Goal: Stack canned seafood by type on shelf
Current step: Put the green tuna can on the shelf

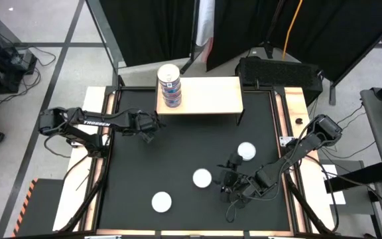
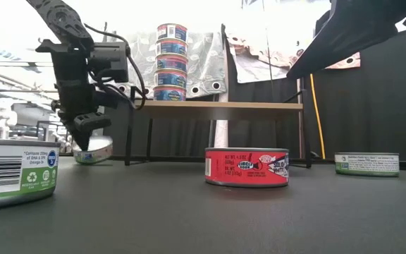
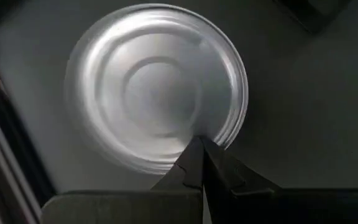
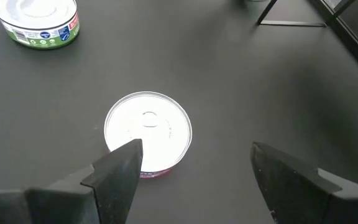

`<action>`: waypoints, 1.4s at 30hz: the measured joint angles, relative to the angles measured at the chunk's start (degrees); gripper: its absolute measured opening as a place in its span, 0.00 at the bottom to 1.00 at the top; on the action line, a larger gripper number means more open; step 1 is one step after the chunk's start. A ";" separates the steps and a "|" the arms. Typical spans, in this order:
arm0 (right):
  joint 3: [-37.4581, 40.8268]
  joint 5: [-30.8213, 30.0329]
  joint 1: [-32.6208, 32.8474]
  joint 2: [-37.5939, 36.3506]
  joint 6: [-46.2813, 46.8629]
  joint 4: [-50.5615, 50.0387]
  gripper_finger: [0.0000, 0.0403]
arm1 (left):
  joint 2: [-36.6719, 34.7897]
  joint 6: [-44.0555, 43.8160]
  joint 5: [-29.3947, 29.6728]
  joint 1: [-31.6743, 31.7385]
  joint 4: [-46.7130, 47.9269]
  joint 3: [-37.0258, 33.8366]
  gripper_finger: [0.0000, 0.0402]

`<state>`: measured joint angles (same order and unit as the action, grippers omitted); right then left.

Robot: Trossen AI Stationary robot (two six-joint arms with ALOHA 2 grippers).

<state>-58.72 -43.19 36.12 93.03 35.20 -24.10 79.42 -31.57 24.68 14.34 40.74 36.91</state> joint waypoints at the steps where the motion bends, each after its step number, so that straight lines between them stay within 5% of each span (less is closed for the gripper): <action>1: 0.00 -0.01 0.00 0.01 -0.02 0.01 0.73 | 0.03 -0.76 -1.19 -0.37 0.45 -0.03 0.00; 15: -0.04 0.12 0.02 0.02 0.17 -0.15 0.73 | -0.44 -2.64 -10.14 -6.94 7.46 4.87 0.00; 20: -0.04 1.21 0.04 0.02 0.17 -0.20 0.73 | -4.21 -3.58 -0.63 -9.36 16.61 10.95 0.00; 23: -0.04 1.30 0.04 0.02 0.16 -0.15 0.73 | -6.34 0.21 5.09 -6.48 18.14 12.31 0.00; 30: -0.04 1.55 0.57 0.02 0.17 -0.17 0.73 | -4.84 4.78 0.28 3.85 17.24 10.83 0.00; 42: -0.04 1.52 1.11 0.02 0.17 -0.14 0.73 | -4.70 4.94 -2.20 5.80 5.66 4.02 0.00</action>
<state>-58.76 -41.67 37.23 93.06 35.38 -24.24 74.72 -26.64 22.48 20.14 46.39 40.92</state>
